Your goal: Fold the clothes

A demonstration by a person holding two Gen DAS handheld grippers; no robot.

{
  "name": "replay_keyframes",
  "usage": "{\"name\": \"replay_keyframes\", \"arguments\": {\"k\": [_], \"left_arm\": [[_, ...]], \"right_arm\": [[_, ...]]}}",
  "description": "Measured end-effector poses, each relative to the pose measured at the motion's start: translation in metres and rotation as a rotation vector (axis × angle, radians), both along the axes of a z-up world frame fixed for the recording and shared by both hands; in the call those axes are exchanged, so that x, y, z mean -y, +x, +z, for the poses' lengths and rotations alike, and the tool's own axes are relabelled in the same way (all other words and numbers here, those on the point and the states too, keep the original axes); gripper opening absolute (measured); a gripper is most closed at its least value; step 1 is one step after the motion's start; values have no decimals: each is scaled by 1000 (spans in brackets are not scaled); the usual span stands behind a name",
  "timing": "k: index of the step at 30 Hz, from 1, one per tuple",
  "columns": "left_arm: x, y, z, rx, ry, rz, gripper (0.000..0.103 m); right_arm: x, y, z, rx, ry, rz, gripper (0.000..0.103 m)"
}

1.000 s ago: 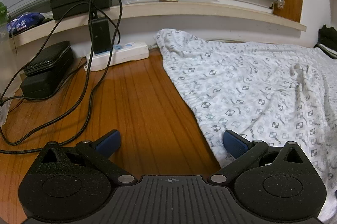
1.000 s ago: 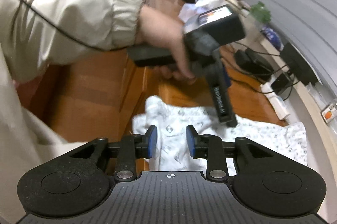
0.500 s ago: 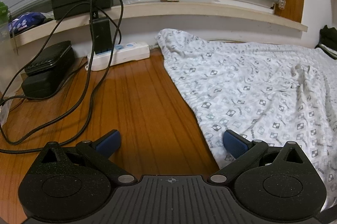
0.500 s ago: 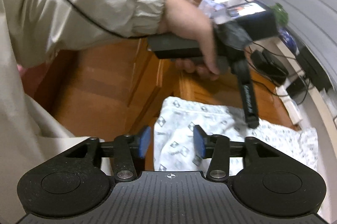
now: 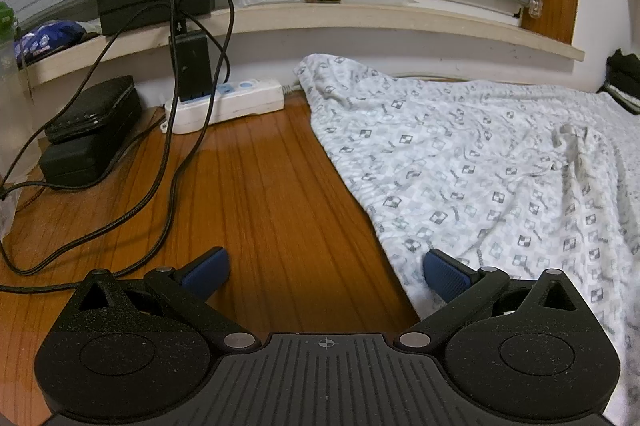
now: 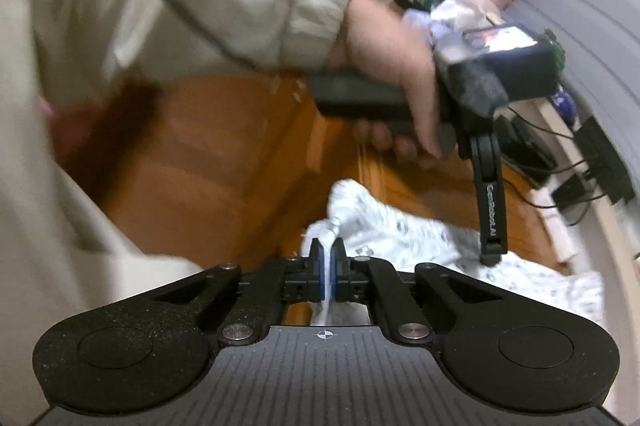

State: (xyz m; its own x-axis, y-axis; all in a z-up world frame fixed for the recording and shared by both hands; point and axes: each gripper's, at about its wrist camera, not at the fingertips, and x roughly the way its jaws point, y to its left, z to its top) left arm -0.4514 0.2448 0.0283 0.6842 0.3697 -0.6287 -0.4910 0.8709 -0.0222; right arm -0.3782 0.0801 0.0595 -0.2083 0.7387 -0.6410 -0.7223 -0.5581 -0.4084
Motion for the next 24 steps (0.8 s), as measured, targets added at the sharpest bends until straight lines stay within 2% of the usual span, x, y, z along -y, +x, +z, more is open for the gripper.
{"name": "replay_keyframes", "arguments": {"k": [4,6,9,13,16,19,22,24], "left_arm": [[-8,8,3,-21,-14,7,103],[-13,14,5,-43,-13,14,103],[-19,14,9,-30,-6,27,103],[-34,-3,15,78,-37,112,100],[-37,-9,21,127,-37,133,99],[-40,-16,26,176,-36,154,99],[-37,-15,31,237,-46,114,99],[-33,-9,32,249,-49,82,99]], "right_arm": [[3,12,16,-29,9,2,4],[-1,31,34,25,49,-41,3],[-7,60,60,107,109,-106,3],[-34,99,76,262,163,-176,3],[-64,122,78,378,199,-202,3],[-93,140,78,455,235,-229,2],[-121,159,78,506,261,-258,2],[-142,170,75,526,284,-267,2]]}}
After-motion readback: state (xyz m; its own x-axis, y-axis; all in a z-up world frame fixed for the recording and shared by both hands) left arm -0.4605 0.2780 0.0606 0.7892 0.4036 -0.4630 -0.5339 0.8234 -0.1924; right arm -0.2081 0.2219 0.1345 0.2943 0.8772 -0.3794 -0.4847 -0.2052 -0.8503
